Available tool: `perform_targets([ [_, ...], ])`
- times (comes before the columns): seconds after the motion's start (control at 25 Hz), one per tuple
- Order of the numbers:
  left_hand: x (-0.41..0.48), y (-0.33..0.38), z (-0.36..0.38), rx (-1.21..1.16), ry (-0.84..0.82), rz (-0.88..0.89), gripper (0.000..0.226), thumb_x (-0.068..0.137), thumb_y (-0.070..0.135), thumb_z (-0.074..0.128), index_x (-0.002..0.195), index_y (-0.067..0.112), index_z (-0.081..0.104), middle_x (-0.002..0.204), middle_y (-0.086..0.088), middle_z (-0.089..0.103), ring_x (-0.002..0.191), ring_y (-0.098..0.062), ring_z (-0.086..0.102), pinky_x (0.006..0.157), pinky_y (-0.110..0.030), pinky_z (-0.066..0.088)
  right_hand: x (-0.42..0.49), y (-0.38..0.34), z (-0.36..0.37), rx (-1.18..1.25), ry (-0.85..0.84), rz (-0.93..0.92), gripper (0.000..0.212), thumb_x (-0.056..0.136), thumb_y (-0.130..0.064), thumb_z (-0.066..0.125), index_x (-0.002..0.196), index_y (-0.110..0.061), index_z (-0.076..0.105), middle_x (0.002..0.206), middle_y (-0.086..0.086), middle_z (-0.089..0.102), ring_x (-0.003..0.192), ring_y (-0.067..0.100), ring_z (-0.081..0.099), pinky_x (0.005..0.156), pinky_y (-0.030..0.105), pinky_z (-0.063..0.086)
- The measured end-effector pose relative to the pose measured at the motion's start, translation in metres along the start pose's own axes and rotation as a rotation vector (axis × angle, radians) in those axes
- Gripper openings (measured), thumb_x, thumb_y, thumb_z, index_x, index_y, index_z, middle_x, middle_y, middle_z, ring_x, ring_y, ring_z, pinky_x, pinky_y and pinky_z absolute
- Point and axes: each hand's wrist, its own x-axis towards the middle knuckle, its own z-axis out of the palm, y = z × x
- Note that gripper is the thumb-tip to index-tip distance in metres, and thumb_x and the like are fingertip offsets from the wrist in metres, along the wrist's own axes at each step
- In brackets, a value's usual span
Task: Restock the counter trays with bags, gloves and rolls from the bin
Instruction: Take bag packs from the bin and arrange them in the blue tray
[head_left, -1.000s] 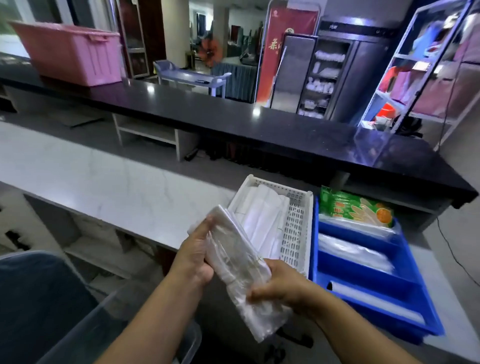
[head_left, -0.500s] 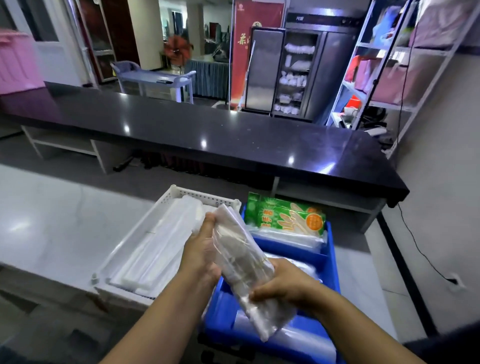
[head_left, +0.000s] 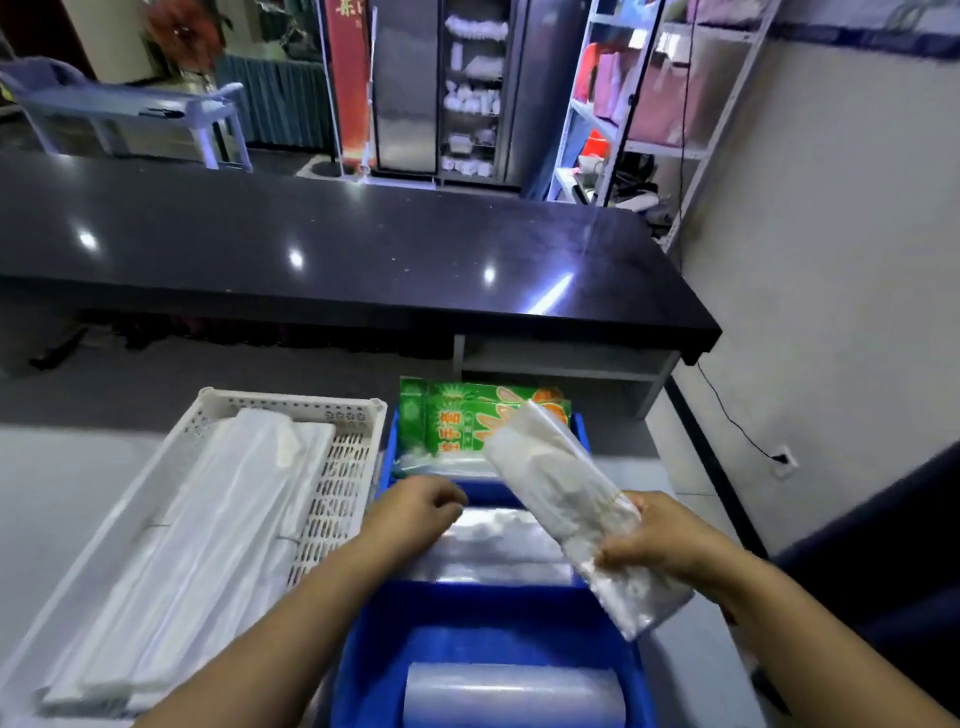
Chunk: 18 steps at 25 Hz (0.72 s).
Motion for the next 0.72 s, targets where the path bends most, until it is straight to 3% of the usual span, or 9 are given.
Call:
perform_targets([
  [0.08, 0.009, -0.004, 0.016, 0.357, -0.147, 0.106, 0.021, 0.087, 0.024, 0.052, 0.101, 0.023, 0.067, 0.115, -0.001, 0.063, 0.108, -0.024, 0.058, 0.084, -0.034, 0.045, 0.002, 0.001, -0.007, -0.036, 0.060, 0.031, 0.022, 0.061, -0.006, 0.078, 0.072, -0.017, 0.063, 0.066, -0.005, 0.066, 0.052, 0.001, 0.060, 0.052, 0.014, 0.050],
  [0.2, 0.016, -0.004, 0.030, 0.625, -0.142, 0.217, 0.017, 0.085, 0.016, 0.049, 0.100, 0.016, 0.057, 0.111, -0.009, 0.055, 0.104, -0.032, 0.052, 0.075, -0.039, 0.041, 0.006, 0.000, -0.013, -0.059, 0.112, 0.085, 0.022, 0.063, -0.005, 0.077, 0.076, -0.016, 0.063, 0.071, 0.002, 0.069, 0.062, 0.011, 0.066, 0.058, 0.021, 0.055],
  [0.44, 0.026, -0.013, 0.039, 0.712, -0.129, 0.334, 0.032, 0.088, 0.019, 0.046, 0.119, 0.016, 0.052, 0.116, -0.009, 0.054, 0.108, -0.031, 0.048, 0.084, -0.039, 0.038, 0.006, 0.002, -0.011, -0.017, 0.192, 0.148, 0.024, 0.064, -0.002, 0.077, 0.081, -0.014, 0.063, 0.078, 0.008, 0.071, 0.071, 0.021, 0.070, 0.066, 0.030, 0.057],
  [0.56, 0.028, -0.016, 0.044, 0.730, -0.140, 0.363, 0.025, 0.087, 0.013, 0.048, 0.109, 0.012, 0.059, 0.113, -0.009, 0.052, 0.109, -0.030, 0.045, 0.076, -0.036, 0.034, 0.008, 0.003, -0.013, -0.013, 0.227, 0.160, 0.024, 0.064, -0.001, 0.077, 0.077, -0.016, 0.063, 0.077, 0.009, 0.071, 0.071, 0.023, 0.068, 0.066, 0.031, 0.056],
  [0.72, 0.026, -0.015, 0.048, 0.628, -0.162, 0.269, 0.015, 0.083, 0.014, 0.050, 0.097, 0.013, 0.058, 0.110, -0.008, 0.050, 0.106, -0.030, 0.048, 0.072, -0.036, 0.032, 0.016, 0.003, -0.020, -0.020, 0.222, 0.143, 0.024, 0.065, 0.000, 0.078, 0.079, -0.014, 0.064, 0.078, 0.010, 0.072, 0.070, 0.022, 0.069, 0.064, 0.030, 0.055],
])
